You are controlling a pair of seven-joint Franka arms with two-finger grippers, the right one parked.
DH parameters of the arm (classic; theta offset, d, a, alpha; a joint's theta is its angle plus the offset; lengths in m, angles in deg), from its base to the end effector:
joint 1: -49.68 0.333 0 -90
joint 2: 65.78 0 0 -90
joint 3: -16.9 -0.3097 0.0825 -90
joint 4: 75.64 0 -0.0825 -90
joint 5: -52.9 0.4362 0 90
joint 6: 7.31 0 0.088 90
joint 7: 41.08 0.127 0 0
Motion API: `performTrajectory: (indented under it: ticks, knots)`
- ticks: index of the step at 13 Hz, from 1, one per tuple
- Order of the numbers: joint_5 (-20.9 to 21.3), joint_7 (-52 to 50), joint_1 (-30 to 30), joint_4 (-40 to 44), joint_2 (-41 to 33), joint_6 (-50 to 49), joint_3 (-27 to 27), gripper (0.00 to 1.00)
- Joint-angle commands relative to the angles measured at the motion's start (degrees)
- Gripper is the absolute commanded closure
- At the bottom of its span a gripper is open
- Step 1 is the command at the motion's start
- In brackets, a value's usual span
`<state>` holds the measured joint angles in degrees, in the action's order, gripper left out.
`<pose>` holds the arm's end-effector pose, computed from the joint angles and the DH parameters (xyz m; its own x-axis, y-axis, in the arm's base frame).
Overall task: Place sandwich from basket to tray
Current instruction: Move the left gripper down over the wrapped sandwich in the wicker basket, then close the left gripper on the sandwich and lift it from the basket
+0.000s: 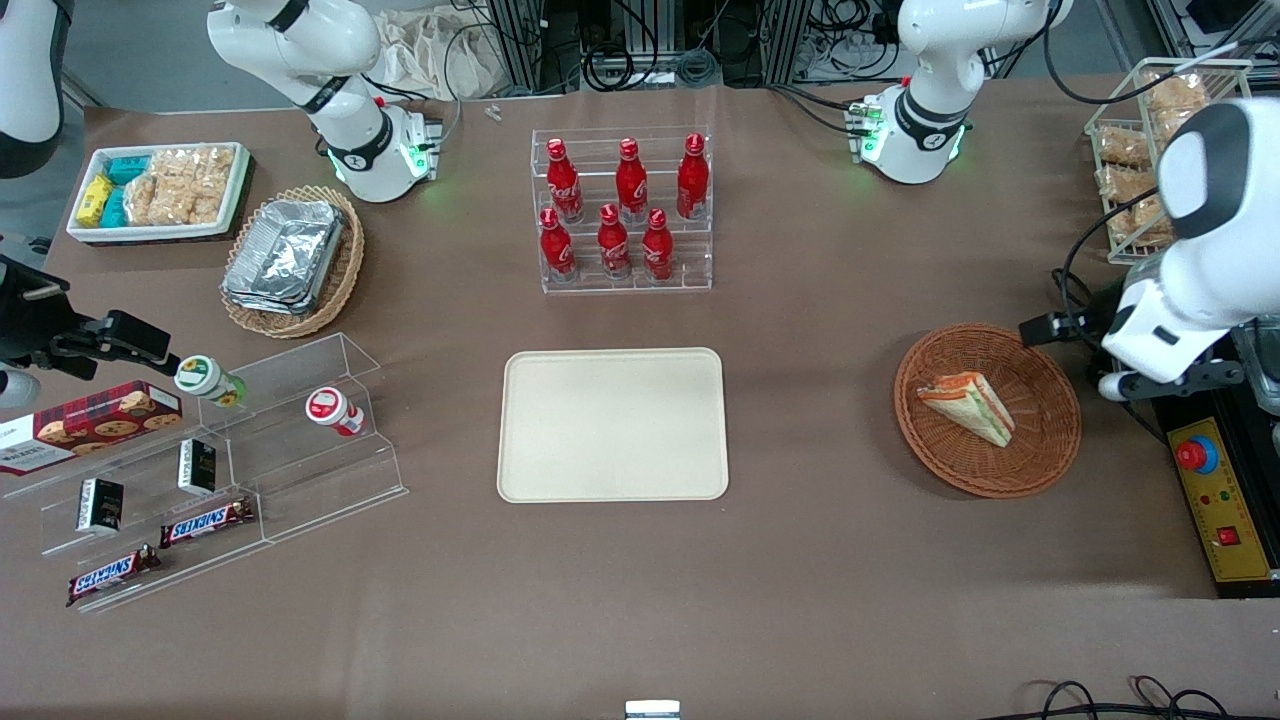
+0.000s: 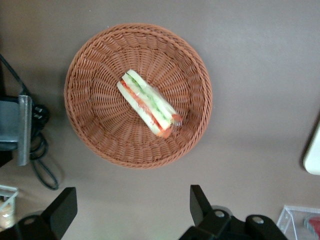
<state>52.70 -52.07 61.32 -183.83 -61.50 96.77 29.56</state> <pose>0.6083 -0.0096 0.4078 0.9743 0.1724 -0.1452 0.1730 -0.9849 -0.0082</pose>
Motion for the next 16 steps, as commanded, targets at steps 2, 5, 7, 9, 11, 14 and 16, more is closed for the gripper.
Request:
performTrajectory:
  ticks: [2, 5, 7, 9, 11, 14, 16]
  knots:
    - [-0.8, -9.6, 0.7, -10.5, -0.7, 13.5, 0.3, 0.01]
    - [-0.8, -15.5, 0.7, -14.7, 2.1, 21.0, 0.3, 0.02]
    - [-0.5, -18.2, 0.7, -14.7, 4.5, 23.2, 0.3, 0.02]
    - [-0.5, -19.6, 0.8, -14.7, 7.0, 24.8, 0.2, 0.03]
    - [-0.5, -21.8, 1.1, -14.9, 9.3, 26.7, -0.1, 0.03]
    - [-0.3, -24.8, 1.2, -15.1, 11.4, 30.0, -0.1, 0.03]
    - [-0.2, -26.2, 1.2, -15.1, 12.9, 31.9, -0.1, 0.04]
